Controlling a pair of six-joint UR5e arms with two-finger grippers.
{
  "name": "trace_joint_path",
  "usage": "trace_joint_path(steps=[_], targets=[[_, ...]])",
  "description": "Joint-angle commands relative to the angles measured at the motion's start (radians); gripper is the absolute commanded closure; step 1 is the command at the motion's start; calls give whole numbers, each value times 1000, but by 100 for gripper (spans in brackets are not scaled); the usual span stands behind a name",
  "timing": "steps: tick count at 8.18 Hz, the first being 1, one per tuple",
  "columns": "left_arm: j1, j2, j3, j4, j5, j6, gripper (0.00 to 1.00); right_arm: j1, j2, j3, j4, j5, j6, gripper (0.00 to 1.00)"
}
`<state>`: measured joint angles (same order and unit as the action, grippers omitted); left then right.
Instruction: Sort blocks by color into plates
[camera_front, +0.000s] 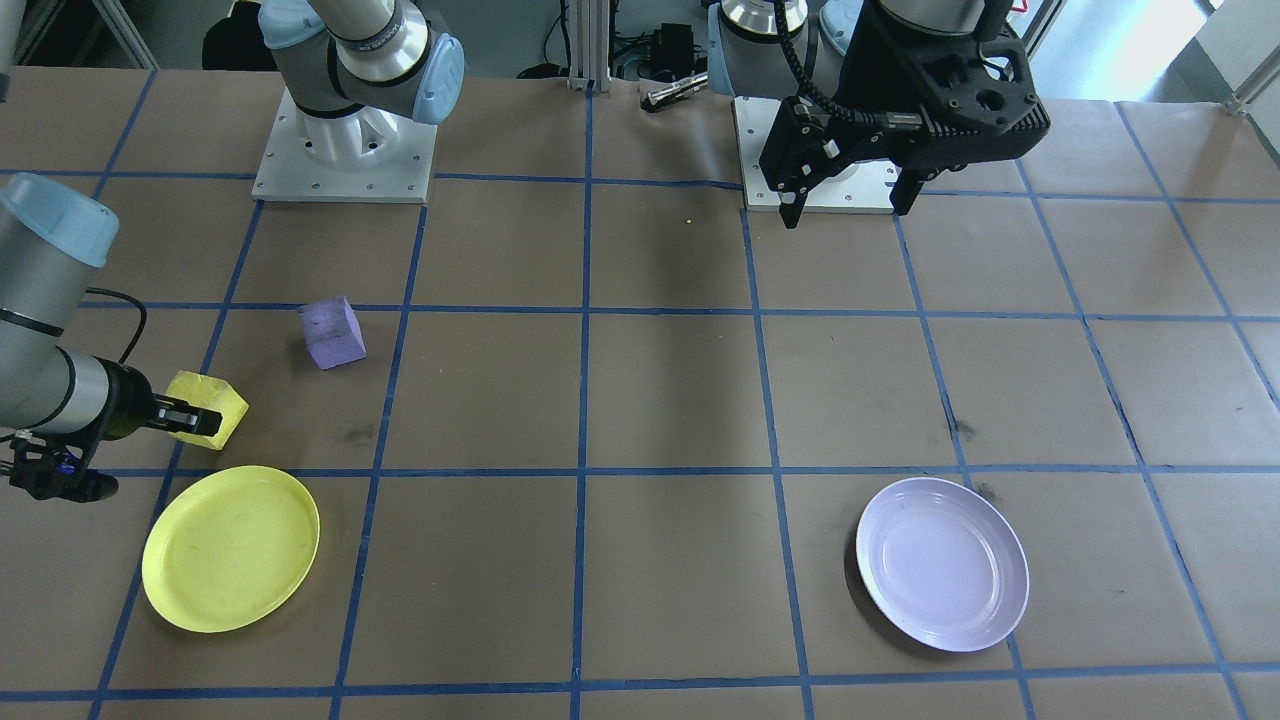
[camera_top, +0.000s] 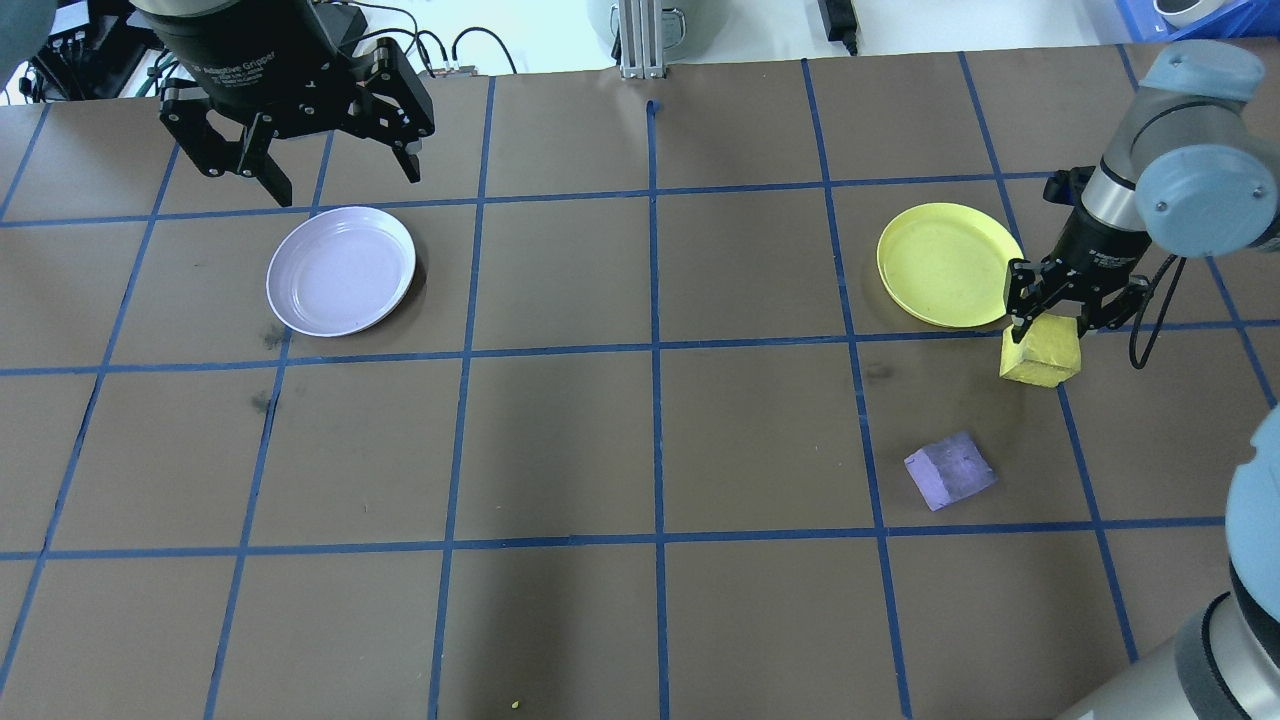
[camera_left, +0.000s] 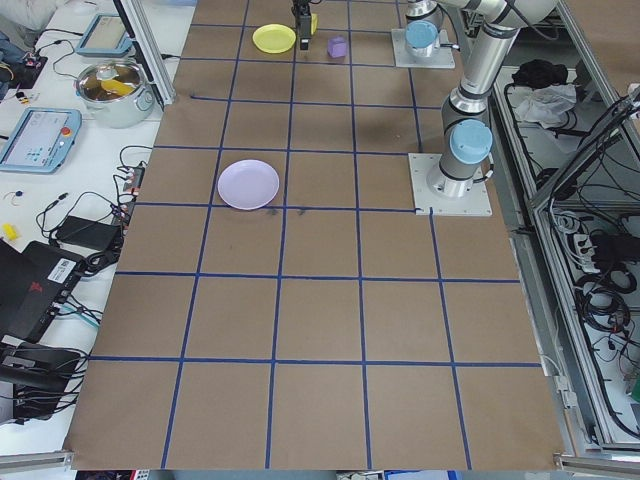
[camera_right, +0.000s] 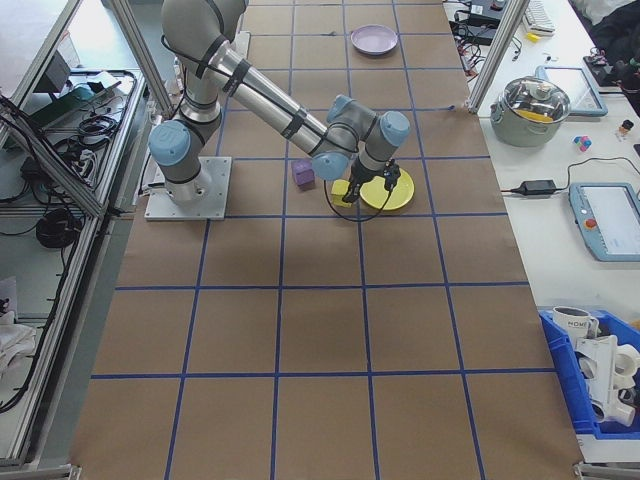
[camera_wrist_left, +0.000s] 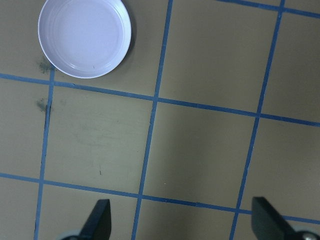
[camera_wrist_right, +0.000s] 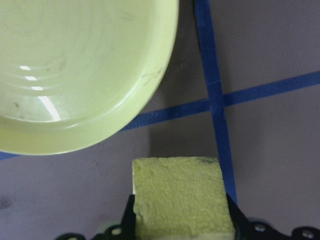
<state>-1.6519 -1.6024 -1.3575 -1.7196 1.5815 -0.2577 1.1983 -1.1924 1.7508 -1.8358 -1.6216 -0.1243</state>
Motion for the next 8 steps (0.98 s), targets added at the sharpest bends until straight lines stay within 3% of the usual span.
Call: trace_joint_path(steps=[1,3,5,8], targets=[[0,-1,0,0,0,0,0,24,-44,-97,76,6,-17,100],[0,1,0,0,0,0,0,99,-4,-201,58,-3,-55,100],[0,1,0,0,0,0,0,130,78,-272,-34,9,-44,100],[0,1,0,0,-2,0,0,136,198,-300,-125,86,-38,100]])
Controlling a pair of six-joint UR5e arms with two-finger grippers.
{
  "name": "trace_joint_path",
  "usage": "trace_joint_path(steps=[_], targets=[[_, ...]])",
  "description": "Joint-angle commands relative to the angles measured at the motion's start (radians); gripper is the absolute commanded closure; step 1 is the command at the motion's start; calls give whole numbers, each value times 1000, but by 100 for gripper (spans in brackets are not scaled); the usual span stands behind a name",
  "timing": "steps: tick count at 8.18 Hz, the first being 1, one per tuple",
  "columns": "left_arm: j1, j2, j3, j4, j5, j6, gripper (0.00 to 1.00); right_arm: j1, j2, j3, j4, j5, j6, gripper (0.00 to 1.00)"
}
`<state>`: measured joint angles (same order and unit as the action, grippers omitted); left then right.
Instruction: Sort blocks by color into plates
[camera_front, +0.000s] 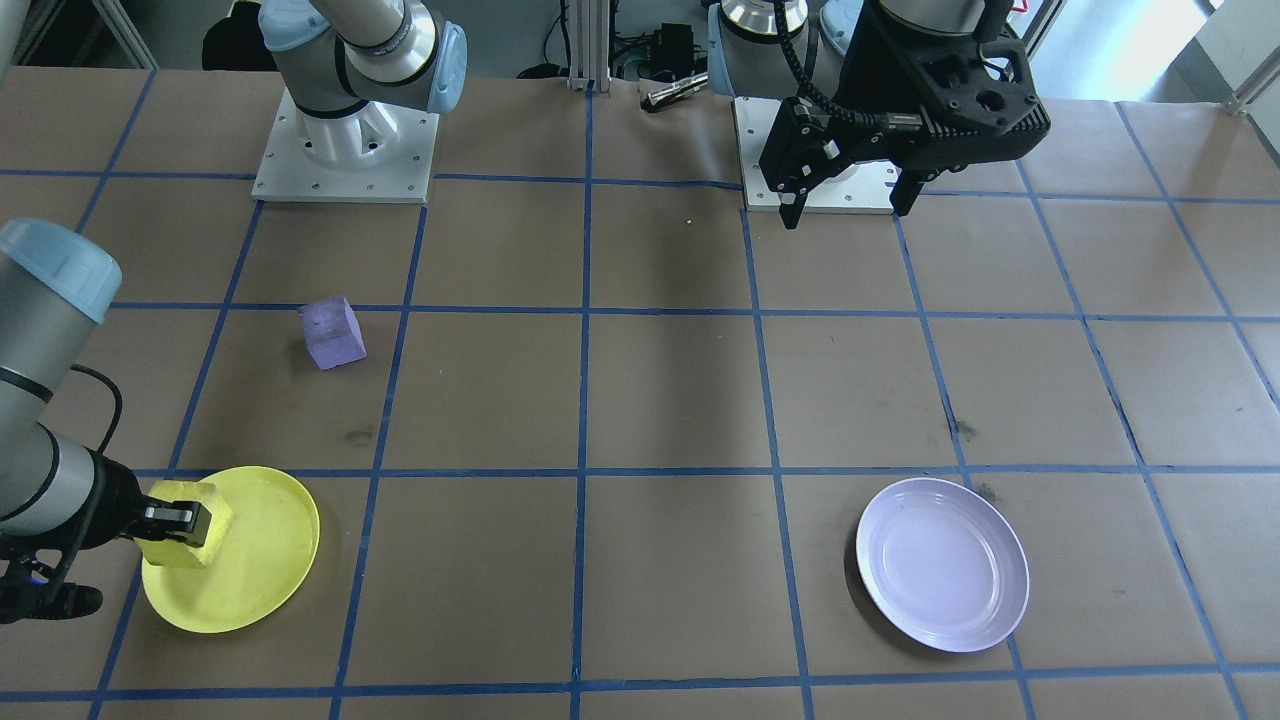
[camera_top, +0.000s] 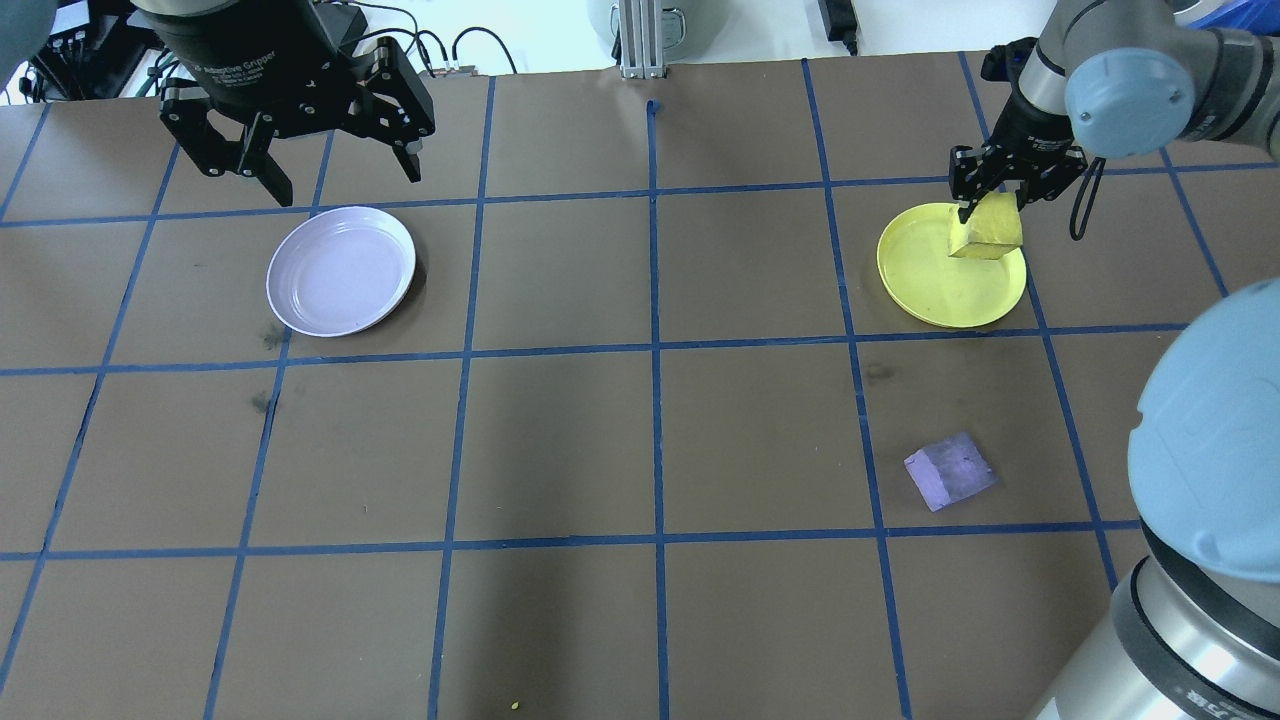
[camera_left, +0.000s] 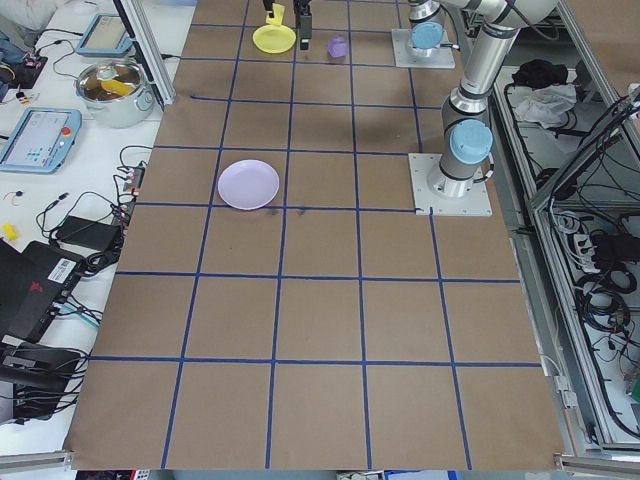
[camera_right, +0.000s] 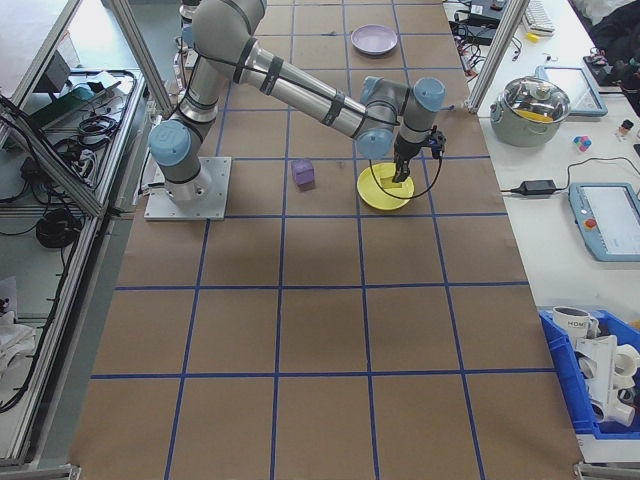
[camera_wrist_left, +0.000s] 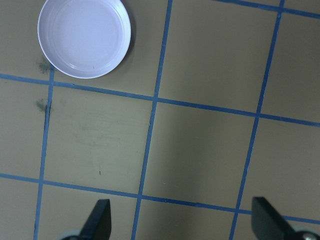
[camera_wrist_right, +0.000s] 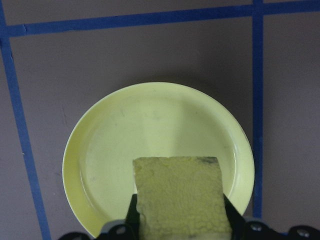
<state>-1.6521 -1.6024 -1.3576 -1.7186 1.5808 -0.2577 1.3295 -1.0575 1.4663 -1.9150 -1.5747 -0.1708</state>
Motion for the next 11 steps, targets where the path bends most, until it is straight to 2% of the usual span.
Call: trace_joint_path(steps=[1,2,3,5,6,7,8,9,11], targets=[[0,1,0,-1,-1,0,0,8,62,2,-33,38,10,90],[0,-1,0,-1,-1,0,0,13,68,11,-18,39,8,11],[0,-1,0,-1,-1,0,0,13,62,23,8,36,8,0],[0,1,0,-1,-1,0,0,17,21,25,120,19,8,0],[0,-1,0,-1,-1,0,0,20,-34,28,181,24,-12,0],[0,-1,0,0,-1,0,0,37,-86,29,282,28,-25,0],[1,1,-2,-1,-2,0,0,49,-122,43,350,38,-103,0],[0,1,-2,-1,-2,1,0,62,-136,83,356,38,-175,0],[0,1,-2,-1,-2,1,0,102,-218,237,338,21,-210,0]])
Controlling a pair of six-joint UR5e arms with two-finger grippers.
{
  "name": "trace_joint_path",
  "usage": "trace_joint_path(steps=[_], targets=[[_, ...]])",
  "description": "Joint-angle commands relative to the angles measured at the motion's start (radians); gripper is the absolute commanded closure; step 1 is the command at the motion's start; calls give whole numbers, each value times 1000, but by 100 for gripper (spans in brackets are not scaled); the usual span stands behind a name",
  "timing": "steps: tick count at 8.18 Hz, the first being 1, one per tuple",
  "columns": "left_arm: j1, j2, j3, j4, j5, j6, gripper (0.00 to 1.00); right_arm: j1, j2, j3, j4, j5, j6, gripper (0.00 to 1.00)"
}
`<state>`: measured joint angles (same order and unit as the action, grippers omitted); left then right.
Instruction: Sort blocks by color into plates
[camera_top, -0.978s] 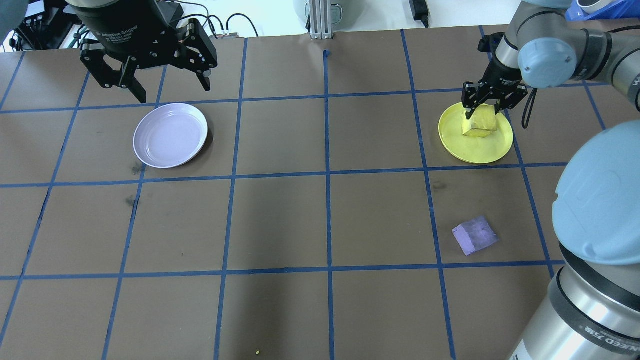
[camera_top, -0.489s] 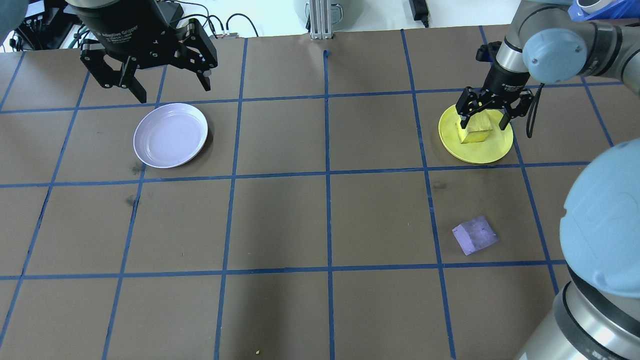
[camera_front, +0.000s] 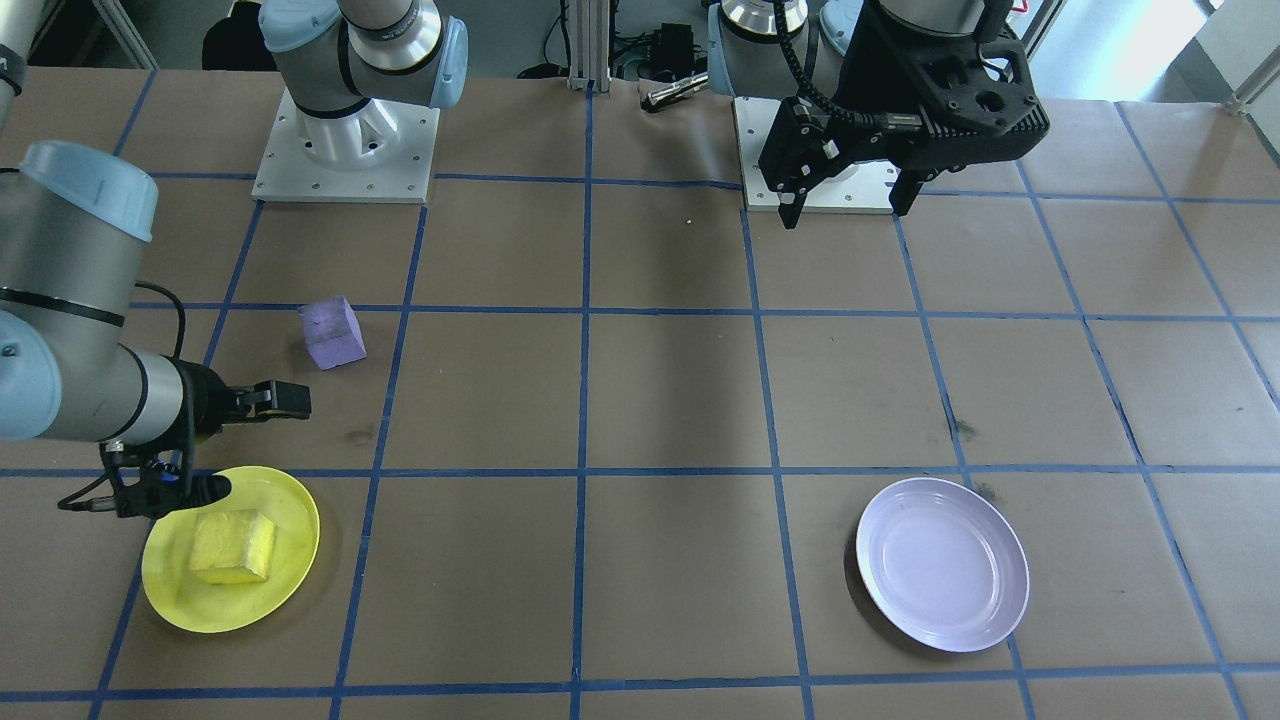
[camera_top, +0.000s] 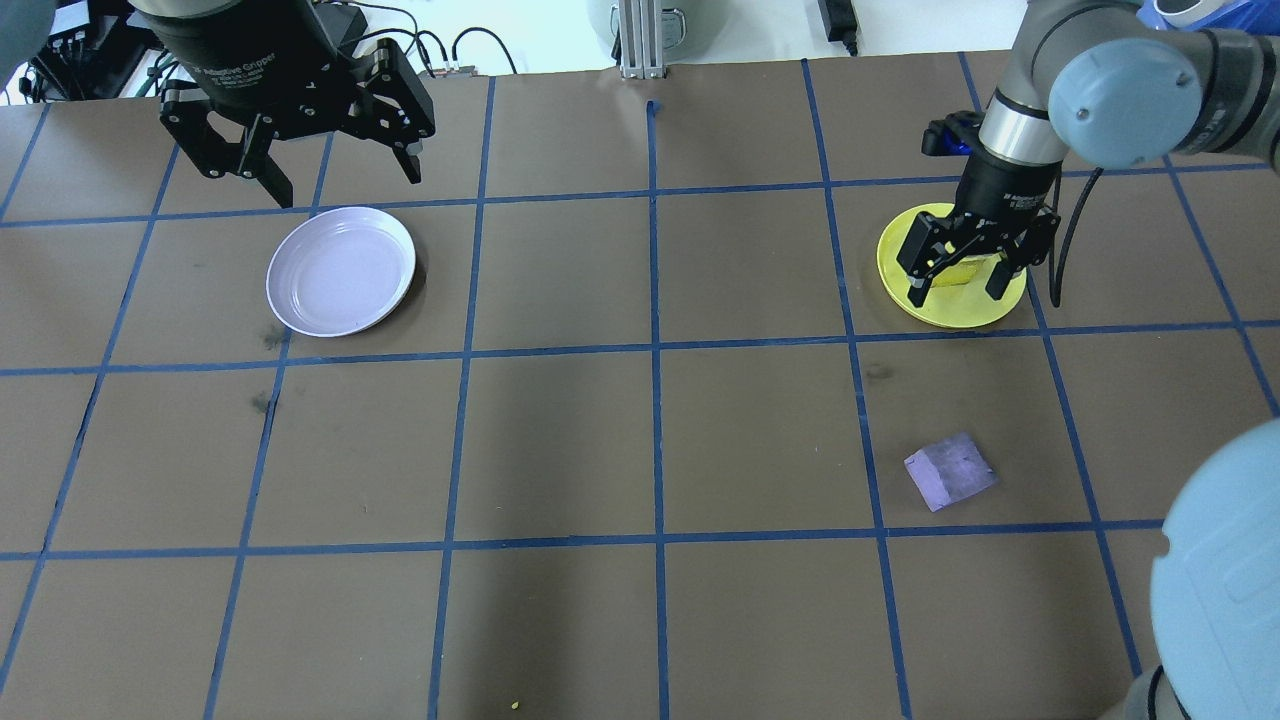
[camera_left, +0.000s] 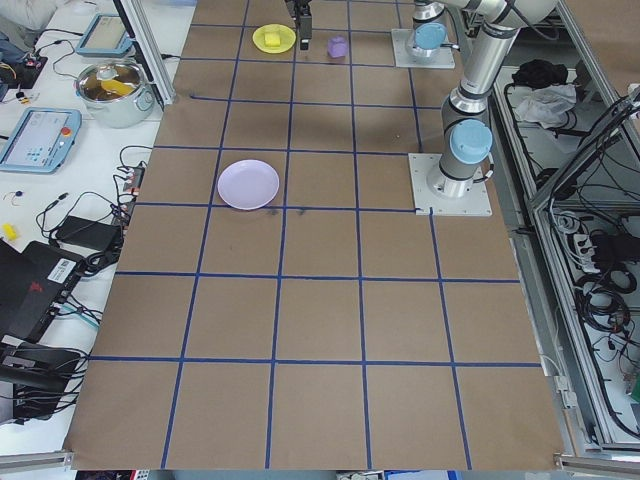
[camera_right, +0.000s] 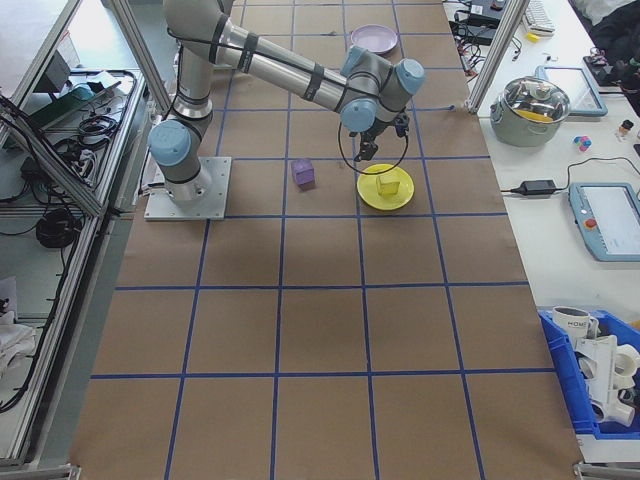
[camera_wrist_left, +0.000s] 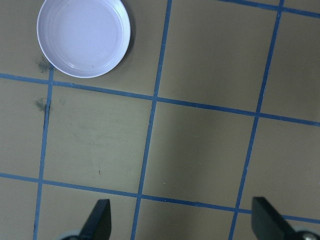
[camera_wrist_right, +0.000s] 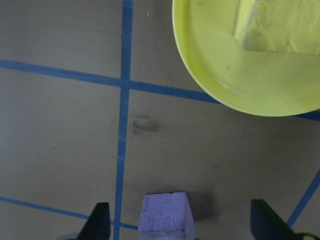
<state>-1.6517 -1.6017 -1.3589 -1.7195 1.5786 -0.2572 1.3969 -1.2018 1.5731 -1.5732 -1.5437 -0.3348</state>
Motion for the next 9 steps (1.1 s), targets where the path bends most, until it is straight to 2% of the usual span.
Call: trace_joint_path(steps=[1,2,4,7,9], targets=[[0,2,0,0,0,1,0,36,-102,203,-42,-47,-53,0],[0,0,0,0,1,1,0,36,-134,259,-97,-97,-62,0],[0,2,0,0,1,1,0,36,-136,365,-197,-107,-66,0],[0,3,0,0,1,1,0,36,-137,393,-191,-110,-91,0],[0,8,-5,0,3,1,0,36,-137,415,-197,-168,-98,0]])
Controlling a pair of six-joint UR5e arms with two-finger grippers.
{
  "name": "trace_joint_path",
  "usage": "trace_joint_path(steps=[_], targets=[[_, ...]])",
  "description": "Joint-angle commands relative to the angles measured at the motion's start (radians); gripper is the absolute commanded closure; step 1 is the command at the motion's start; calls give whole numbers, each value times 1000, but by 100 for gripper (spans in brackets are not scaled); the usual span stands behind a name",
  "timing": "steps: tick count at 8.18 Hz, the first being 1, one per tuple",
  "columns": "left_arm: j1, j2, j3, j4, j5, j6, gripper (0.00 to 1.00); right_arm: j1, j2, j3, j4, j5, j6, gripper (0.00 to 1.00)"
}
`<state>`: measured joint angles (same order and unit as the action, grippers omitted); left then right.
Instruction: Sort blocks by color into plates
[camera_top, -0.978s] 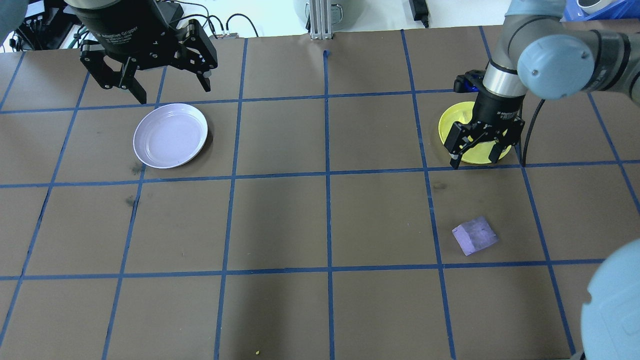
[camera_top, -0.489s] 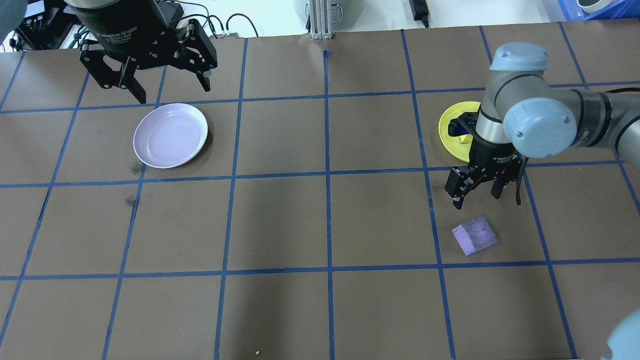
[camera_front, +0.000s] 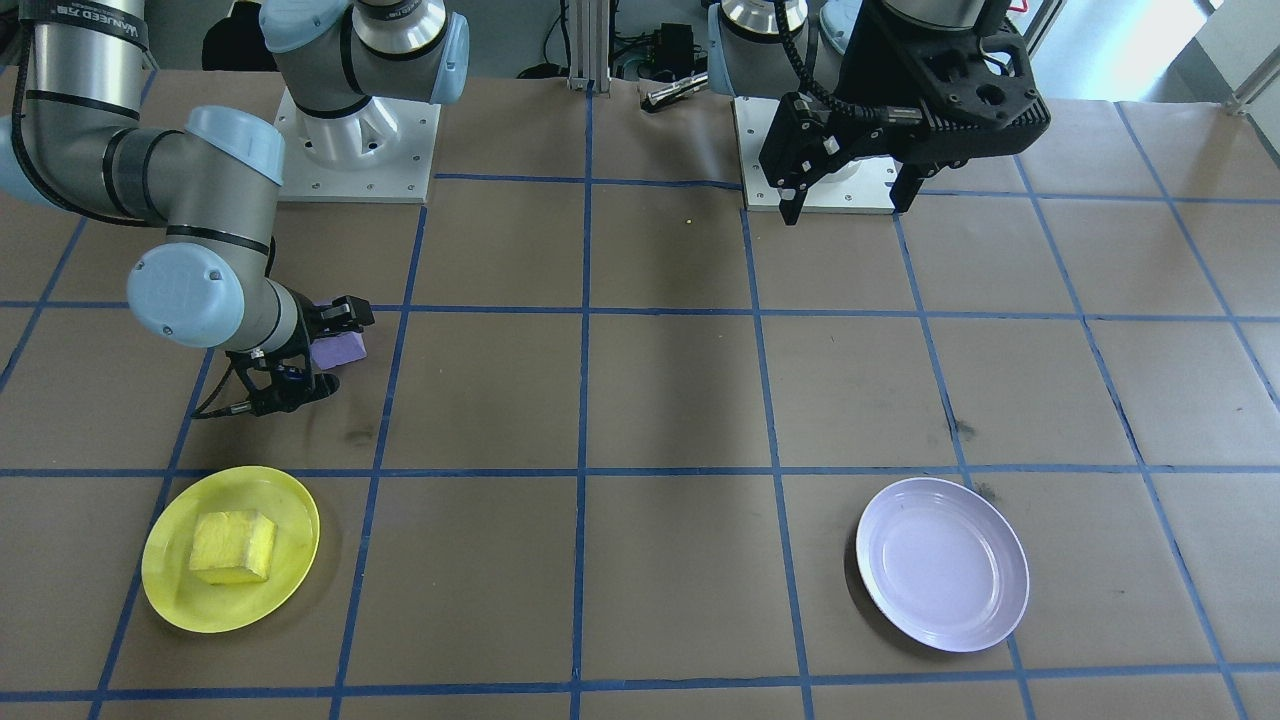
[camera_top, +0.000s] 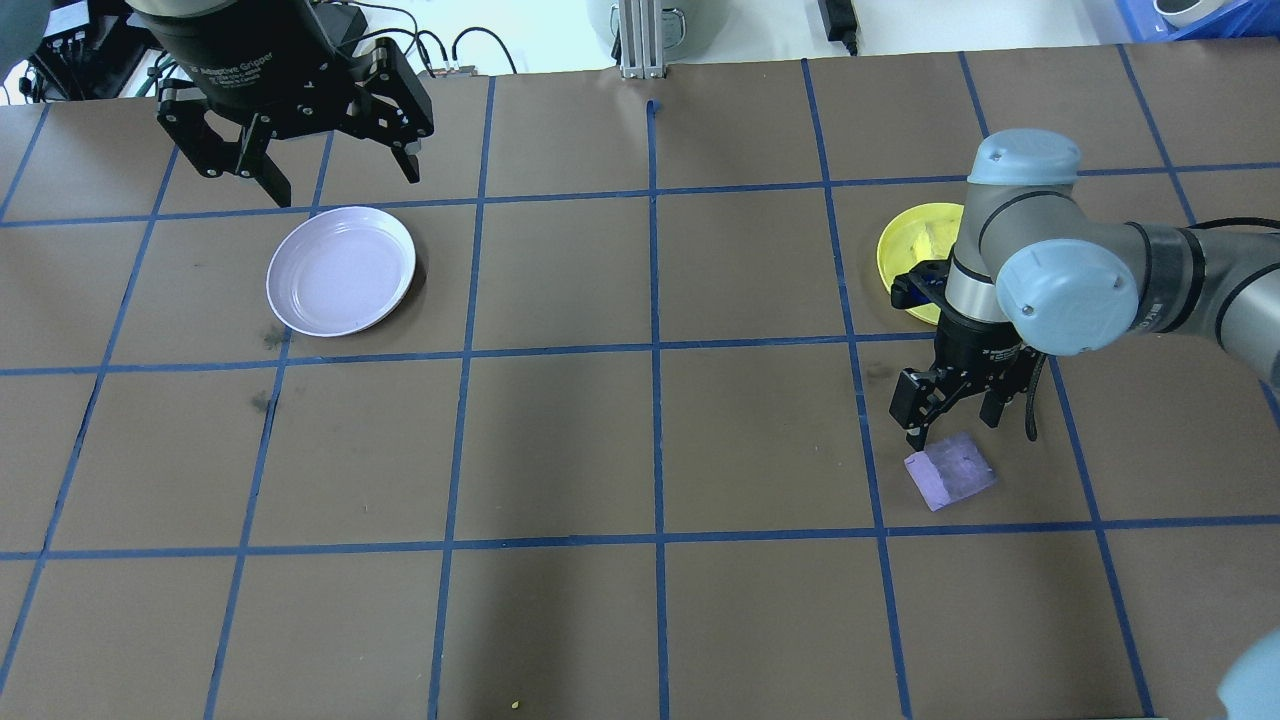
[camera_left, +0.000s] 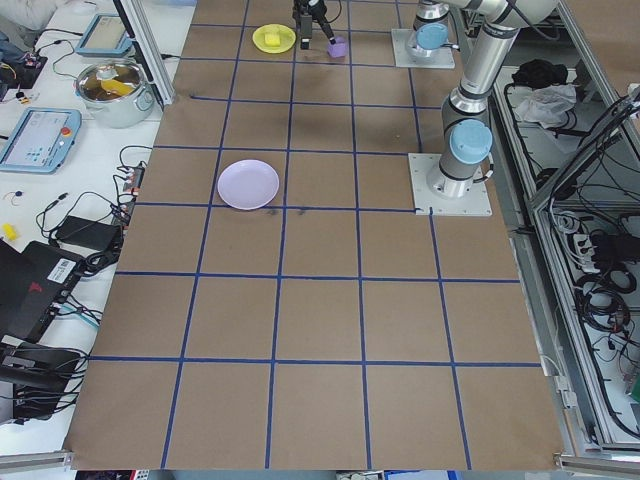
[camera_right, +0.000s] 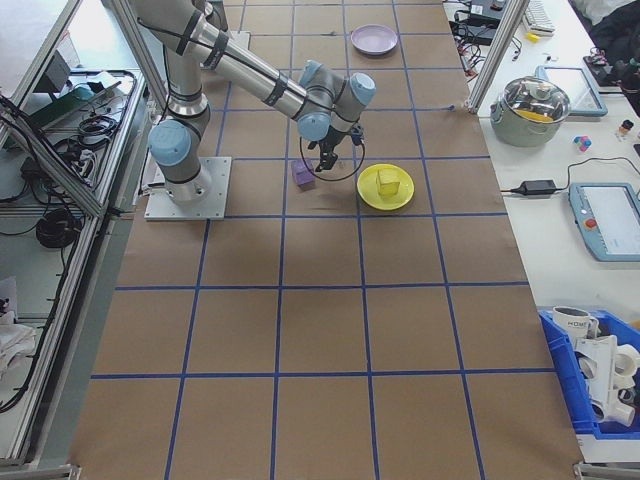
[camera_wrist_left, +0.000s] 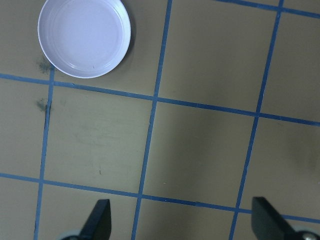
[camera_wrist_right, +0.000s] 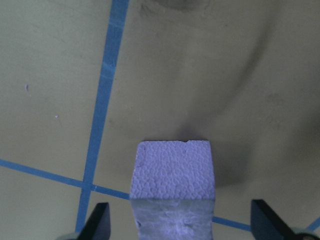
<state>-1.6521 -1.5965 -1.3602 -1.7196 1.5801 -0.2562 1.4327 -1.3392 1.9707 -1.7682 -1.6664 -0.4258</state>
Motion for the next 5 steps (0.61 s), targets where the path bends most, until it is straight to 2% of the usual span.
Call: trace_joint_path(steps=[1,5], targets=[[2,10,-14,0,3,0,0,0,3,22,-2,-53,-11,0],[3,29,-33,5,8,23,0,0,11,25,24,-46,-1,0]])
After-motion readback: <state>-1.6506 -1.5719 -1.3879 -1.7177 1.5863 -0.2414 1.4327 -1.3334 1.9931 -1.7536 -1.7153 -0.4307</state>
